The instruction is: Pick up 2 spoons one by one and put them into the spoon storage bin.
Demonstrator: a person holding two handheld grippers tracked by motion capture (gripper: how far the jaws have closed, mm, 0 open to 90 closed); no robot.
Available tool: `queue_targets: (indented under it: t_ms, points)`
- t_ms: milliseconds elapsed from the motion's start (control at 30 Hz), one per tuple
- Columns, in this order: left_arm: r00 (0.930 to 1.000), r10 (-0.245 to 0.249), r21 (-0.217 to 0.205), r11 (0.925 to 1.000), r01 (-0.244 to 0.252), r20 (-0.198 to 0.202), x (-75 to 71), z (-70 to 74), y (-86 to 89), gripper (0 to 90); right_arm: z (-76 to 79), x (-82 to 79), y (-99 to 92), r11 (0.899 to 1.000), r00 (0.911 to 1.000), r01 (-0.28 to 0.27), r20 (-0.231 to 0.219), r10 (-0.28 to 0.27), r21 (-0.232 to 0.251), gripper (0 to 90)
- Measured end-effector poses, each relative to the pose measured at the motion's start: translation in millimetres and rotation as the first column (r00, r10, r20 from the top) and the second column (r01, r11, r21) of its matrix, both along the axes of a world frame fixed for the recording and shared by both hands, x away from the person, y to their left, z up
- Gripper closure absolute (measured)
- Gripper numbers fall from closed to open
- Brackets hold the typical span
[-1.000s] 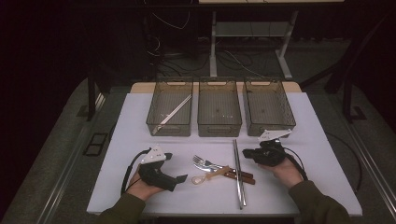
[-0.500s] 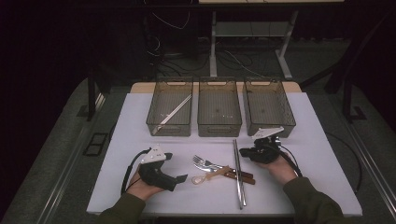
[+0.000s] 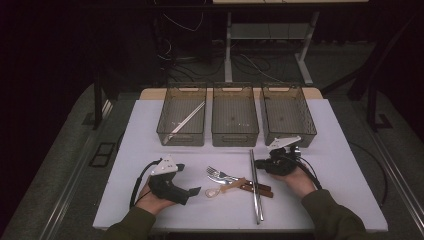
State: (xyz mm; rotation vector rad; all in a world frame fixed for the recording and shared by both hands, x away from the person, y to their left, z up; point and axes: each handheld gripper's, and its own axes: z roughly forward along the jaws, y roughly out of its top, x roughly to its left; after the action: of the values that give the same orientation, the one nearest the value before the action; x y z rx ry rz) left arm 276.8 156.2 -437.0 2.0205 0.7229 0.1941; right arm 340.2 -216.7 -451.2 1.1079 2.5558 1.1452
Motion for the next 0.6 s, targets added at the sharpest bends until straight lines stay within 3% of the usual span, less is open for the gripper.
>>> queue_targets:
  t_ms: [600]
  points:
    - [1.0,0.002,0.001,1.0,-0.002,0.001,-0.2,0.1,-0.2,0.0,0.1,-1.6,4.1,1.0,0.9997,-0.023,-0.005,0.023,0.001,87.0]
